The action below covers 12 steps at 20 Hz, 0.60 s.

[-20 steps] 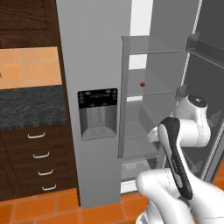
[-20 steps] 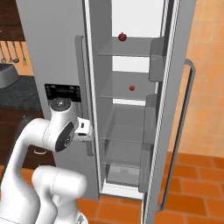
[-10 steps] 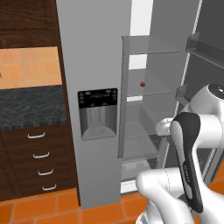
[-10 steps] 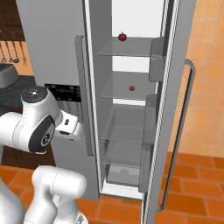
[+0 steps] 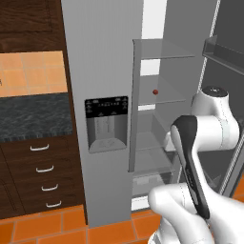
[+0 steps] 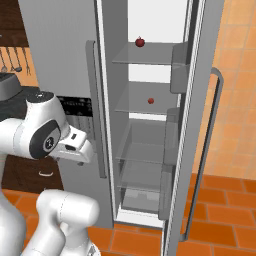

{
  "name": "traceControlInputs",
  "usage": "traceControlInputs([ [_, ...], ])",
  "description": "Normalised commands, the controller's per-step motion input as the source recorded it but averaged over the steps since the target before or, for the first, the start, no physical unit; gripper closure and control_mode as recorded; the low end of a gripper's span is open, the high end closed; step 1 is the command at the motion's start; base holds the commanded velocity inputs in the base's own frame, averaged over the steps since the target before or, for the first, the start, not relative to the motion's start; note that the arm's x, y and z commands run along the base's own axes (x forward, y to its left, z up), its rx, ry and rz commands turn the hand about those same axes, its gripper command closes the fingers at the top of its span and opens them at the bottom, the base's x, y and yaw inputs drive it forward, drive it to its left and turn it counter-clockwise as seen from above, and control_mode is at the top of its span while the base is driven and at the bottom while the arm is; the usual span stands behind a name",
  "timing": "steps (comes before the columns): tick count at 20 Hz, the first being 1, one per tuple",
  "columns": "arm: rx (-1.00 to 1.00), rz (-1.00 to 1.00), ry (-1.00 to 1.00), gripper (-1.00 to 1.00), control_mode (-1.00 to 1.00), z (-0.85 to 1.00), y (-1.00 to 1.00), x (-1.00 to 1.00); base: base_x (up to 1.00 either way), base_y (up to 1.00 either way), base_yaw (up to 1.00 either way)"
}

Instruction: Take the strawberry from the fridge and place it on top of the pancake, located on the dining counter.

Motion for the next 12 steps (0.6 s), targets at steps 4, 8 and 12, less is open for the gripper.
traceControlInputs([
  [4, 0.03, 0.00, 0.00, -1.00, -1.00, -0.30, 0.00, 0.00, 0.00, 0.00, 0.00],
  [8, 0.02, 0.01, -0.01, -1.00, -1.00, -0.39, 0.00, -0.01, 0.00, 0.00, 0.00],
  [12, 0.00, 0.00, -0.21, -1.00, -1.00, -0.15, 0.00, 0.00, 0.00, 0.00, 0.00],
])
